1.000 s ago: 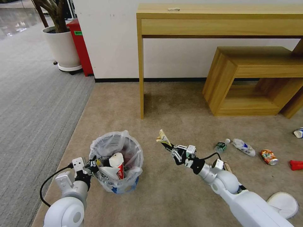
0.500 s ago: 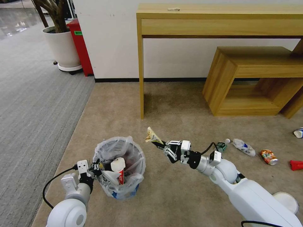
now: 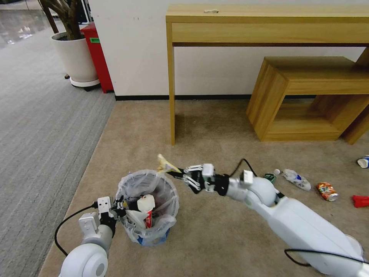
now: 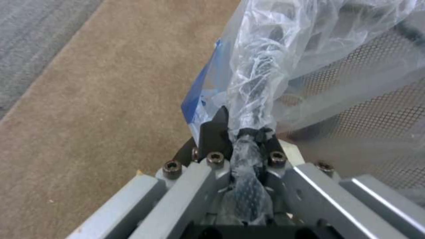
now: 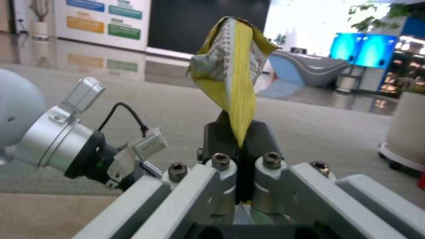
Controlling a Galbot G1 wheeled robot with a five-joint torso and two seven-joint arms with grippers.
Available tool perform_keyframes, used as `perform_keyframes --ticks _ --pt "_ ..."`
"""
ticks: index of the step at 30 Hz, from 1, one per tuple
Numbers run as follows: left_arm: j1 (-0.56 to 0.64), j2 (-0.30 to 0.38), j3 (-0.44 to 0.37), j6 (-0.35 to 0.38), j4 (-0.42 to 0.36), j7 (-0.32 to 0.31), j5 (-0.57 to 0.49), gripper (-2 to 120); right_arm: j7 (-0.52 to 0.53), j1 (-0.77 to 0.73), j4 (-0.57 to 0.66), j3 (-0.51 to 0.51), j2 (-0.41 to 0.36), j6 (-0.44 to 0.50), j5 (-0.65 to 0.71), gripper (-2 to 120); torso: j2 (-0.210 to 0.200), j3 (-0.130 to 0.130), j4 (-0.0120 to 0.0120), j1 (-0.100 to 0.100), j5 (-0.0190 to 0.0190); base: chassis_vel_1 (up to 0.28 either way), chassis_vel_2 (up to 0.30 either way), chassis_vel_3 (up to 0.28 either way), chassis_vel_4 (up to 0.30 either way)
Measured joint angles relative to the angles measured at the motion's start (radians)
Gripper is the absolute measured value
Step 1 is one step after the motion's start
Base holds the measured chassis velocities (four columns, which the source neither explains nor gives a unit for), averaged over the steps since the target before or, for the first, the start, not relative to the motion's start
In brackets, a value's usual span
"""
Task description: Pick up the trash bin and place the garbage on the floor into it.
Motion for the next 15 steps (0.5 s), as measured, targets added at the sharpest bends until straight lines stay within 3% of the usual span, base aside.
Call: perform_keyframes --ticks 15 --pt "0.001 -0.010 -0.020 -0.011 0.005 0.002 0.002 1 0.190 0.172 0.062 -0.228 -0.002 -0.172 -0.055 0 0.000 0.000 -0.0005 0.000 -0.0003 0.000 0.000 0.000 0.000"
